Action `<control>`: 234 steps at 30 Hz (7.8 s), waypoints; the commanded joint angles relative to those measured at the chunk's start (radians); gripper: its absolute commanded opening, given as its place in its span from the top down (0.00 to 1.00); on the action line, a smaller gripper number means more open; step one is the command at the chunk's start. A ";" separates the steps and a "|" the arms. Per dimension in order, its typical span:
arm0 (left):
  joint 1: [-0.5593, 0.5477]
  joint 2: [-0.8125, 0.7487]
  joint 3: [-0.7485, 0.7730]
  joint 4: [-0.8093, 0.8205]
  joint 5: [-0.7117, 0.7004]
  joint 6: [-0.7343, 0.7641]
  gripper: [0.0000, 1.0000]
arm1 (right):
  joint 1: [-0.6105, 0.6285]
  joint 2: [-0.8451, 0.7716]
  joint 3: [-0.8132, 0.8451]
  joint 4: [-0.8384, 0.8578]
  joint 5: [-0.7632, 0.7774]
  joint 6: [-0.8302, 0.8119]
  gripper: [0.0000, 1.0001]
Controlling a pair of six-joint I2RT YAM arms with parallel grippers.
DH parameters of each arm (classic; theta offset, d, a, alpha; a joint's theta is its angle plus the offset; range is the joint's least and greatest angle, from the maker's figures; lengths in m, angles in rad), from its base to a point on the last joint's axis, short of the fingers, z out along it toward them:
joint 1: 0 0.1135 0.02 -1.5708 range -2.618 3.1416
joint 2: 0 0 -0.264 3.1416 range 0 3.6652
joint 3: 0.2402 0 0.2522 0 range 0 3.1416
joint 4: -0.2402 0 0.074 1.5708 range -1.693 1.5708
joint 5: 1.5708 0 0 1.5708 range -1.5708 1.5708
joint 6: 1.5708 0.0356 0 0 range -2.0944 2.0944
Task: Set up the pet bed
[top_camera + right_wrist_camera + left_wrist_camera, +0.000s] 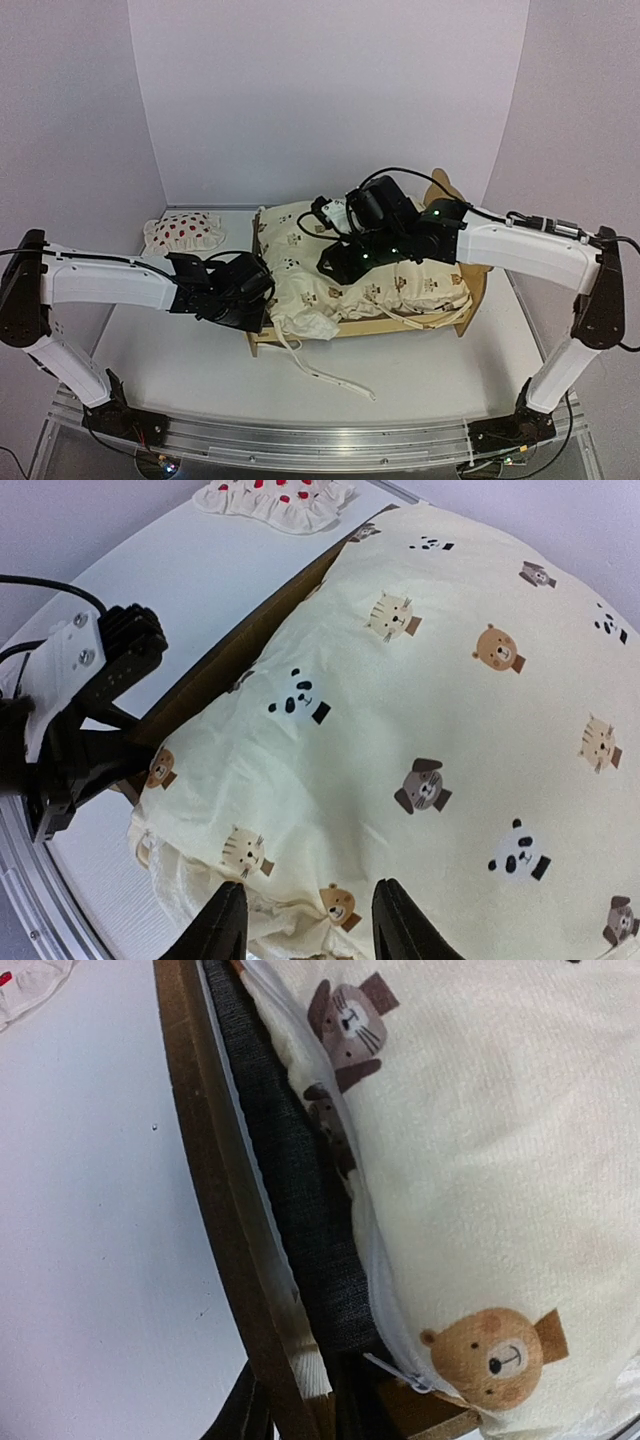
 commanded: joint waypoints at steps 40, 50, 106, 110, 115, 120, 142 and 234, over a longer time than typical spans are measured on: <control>0.078 0.105 0.283 -0.037 -0.009 0.169 1.00 | 0.260 0.340 -0.738 1.519 0.334 0.312 0.75; 0.084 0.113 0.274 -0.024 0.020 0.185 1.00 | 0.262 0.514 -0.661 1.673 0.431 0.276 0.74; 0.269 0.245 0.343 0.062 -0.056 0.295 1.00 | 0.273 0.262 -0.740 1.226 -0.136 0.364 1.00; 0.269 0.243 0.331 0.067 -0.036 0.295 1.00 | 0.273 0.307 -0.712 1.225 -0.133 0.408 1.00; 0.269 0.230 0.309 0.064 -0.010 0.297 1.00 | 0.272 0.333 -0.691 1.202 -0.055 0.420 0.99; 0.269 0.204 0.289 0.054 0.016 0.298 0.97 | 0.272 0.307 -0.681 1.115 0.016 0.408 0.90; 0.222 0.079 0.282 -0.078 0.031 0.296 0.56 | 0.276 0.030 -0.696 0.706 -0.204 0.160 0.60; -0.173 -0.220 0.018 -0.228 0.058 0.074 0.61 | 0.440 0.325 -0.373 0.400 0.022 -0.069 1.00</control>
